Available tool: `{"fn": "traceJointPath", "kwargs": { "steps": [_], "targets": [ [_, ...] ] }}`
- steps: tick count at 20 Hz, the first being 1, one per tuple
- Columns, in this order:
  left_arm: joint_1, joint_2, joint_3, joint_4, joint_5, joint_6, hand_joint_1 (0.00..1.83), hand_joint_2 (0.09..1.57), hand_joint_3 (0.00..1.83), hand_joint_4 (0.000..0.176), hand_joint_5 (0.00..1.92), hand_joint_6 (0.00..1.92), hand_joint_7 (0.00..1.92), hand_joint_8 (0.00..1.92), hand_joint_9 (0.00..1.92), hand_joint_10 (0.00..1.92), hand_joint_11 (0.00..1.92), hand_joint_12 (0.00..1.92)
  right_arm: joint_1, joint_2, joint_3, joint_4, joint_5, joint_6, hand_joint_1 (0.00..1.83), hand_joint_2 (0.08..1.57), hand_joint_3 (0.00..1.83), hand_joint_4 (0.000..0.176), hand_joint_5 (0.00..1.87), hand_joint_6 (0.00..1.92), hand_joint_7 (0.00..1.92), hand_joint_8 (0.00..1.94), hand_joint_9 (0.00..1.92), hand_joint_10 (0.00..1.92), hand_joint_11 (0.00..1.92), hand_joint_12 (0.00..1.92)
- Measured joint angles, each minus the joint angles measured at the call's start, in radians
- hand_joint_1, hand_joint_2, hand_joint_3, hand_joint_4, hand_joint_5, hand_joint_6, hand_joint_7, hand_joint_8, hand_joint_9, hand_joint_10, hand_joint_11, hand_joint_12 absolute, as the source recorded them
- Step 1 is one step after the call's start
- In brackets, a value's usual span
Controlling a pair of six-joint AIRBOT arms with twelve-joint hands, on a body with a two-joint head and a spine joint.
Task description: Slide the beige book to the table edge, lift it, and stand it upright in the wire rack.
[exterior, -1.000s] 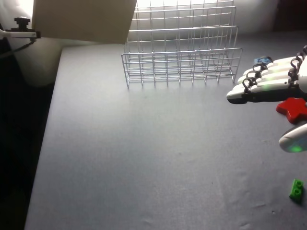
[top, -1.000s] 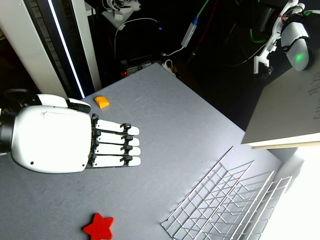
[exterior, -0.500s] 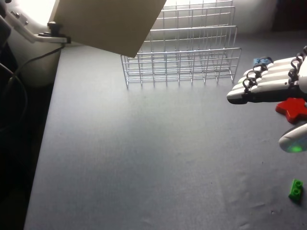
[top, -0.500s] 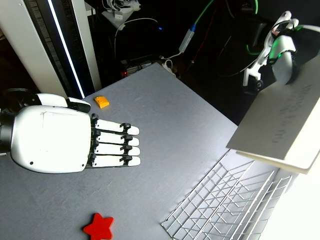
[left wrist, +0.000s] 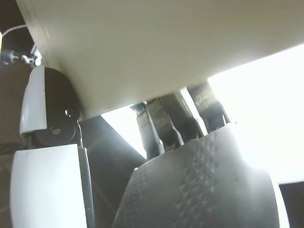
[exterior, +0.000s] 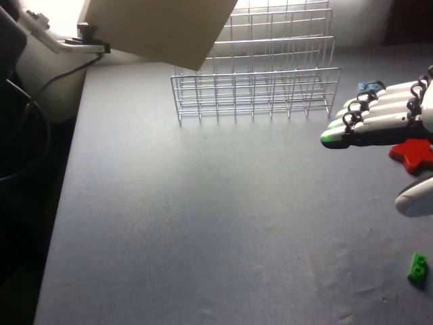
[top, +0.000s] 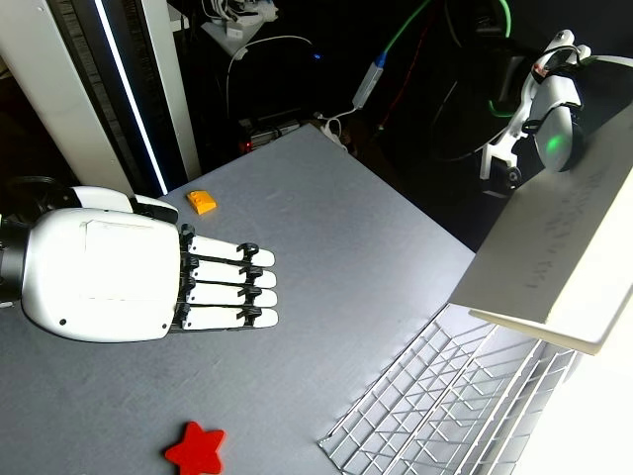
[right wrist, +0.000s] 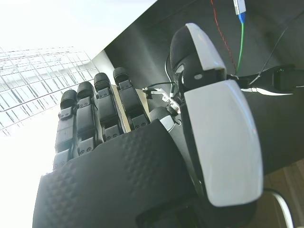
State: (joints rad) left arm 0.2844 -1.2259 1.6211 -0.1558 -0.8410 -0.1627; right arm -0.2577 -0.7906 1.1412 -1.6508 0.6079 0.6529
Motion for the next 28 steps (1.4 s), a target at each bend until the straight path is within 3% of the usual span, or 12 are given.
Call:
{"fn": "traceJointPath", "kwargs": {
  "steps": [12,18,20,28],
  "targets": [
    [-0.006,-0.094,0.093,0.021,-0.018,-0.053,1.22,1.21,0.0,0.0,0.73,1.2,0.9,1.35,0.89,1.32,0.65,1.72,0.0,0.0,0.0,0.0,0.003,0.0,0.19,1.21,0.0,0.0,0.04,0.01,0.05,0.01,0.03,0.01,0.0,0.0],
    [-0.006,-0.139,0.137,0.047,-0.029,-0.092,1.21,1.21,0.0,0.0,0.73,1.21,0.9,1.33,0.9,1.3,0.66,1.73,0.0,0.0,0.0,0.001,0.002,0.0,0.08,1.23,0.0,0.0,0.0,0.0,0.01,0.0,0.01,0.0,0.0,0.0],
    [-0.006,-0.153,0.151,0.048,-0.035,-0.098,1.22,1.2,0.0,0.0,0.75,1.17,0.92,1.33,0.9,1.3,0.64,1.72,0.0,0.0,0.0,0.0,0.003,-0.001,0.18,1.21,0.0,0.0,0.03,0.01,0.05,0.01,0.02,0.01,0.0,0.0],
    [-0.002,-0.199,0.187,0.048,-0.058,-0.121,1.22,1.2,0.0,0.0,0.75,1.17,0.92,1.33,0.9,1.27,0.64,1.68,0.004,0.0,0.0,0.001,0.009,-0.002,0.18,1.21,0.0,0.0,0.01,0.01,0.03,0.01,0.01,0.0,0.0,0.0]
  ]
}}
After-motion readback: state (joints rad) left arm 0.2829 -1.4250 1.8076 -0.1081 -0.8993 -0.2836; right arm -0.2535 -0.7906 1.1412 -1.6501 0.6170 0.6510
